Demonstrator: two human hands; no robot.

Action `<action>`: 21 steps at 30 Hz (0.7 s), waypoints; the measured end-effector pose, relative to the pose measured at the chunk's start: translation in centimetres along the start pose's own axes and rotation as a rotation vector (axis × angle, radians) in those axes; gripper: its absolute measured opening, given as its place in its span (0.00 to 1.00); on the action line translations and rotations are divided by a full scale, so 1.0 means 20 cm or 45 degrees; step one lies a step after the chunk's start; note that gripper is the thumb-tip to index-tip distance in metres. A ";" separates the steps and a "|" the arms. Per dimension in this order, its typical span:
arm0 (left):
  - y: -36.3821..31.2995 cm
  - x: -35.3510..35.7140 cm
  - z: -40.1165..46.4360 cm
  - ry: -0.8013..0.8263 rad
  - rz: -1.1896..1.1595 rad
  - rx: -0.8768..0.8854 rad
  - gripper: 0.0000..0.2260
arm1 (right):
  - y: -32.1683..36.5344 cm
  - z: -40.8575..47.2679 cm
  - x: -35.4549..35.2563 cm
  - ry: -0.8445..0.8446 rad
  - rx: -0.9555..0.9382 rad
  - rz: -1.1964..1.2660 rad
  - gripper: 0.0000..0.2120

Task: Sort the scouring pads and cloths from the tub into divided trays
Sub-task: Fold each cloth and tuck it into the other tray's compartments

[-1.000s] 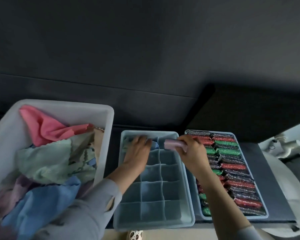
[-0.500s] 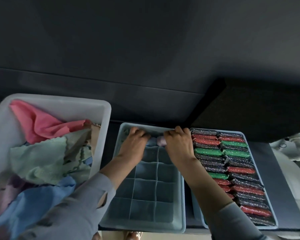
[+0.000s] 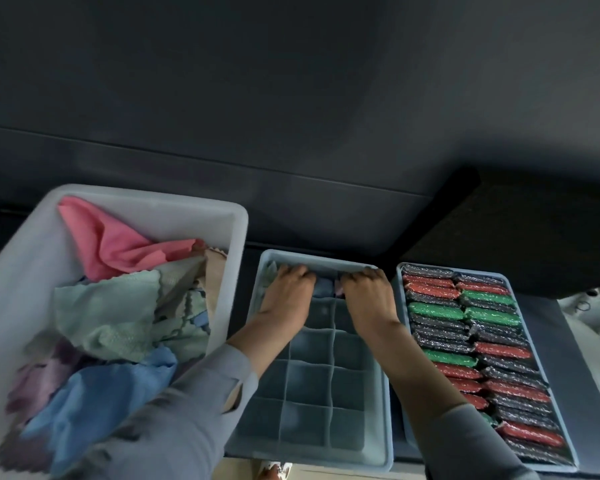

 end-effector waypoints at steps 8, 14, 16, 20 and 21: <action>0.33 -0.55 -0.32 -0.615 -0.302 0.094 0.17 | 0.14 -0.16 -0.38 -0.538 0.045 0.301 0.15; 1.10 -0.42 -0.68 -0.592 -0.185 -0.317 0.21 | 0.73 -0.19 -0.44 -0.747 -0.215 0.688 0.12; 1.31 -0.26 -0.75 -0.397 -0.081 -0.443 0.25 | 0.96 -0.14 -0.38 -0.656 -0.278 0.712 0.13; 1.48 -0.11 -0.77 -0.176 0.059 -0.392 0.22 | 1.27 -0.04 -0.23 -0.360 -0.326 0.754 0.13; 1.49 -0.14 -0.77 -0.186 0.052 -0.381 0.18 | 1.31 -0.01 -0.18 -0.256 -0.290 0.767 0.14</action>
Point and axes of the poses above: each hand's wrist, its own z-axis towards the middle knuckle, its own x-axis out of the palm, y = z × x, the point moved 10 cm from there along z, towards the middle knuckle, and after that the axes turned 13 degrees about z, right-handed, at the moved point
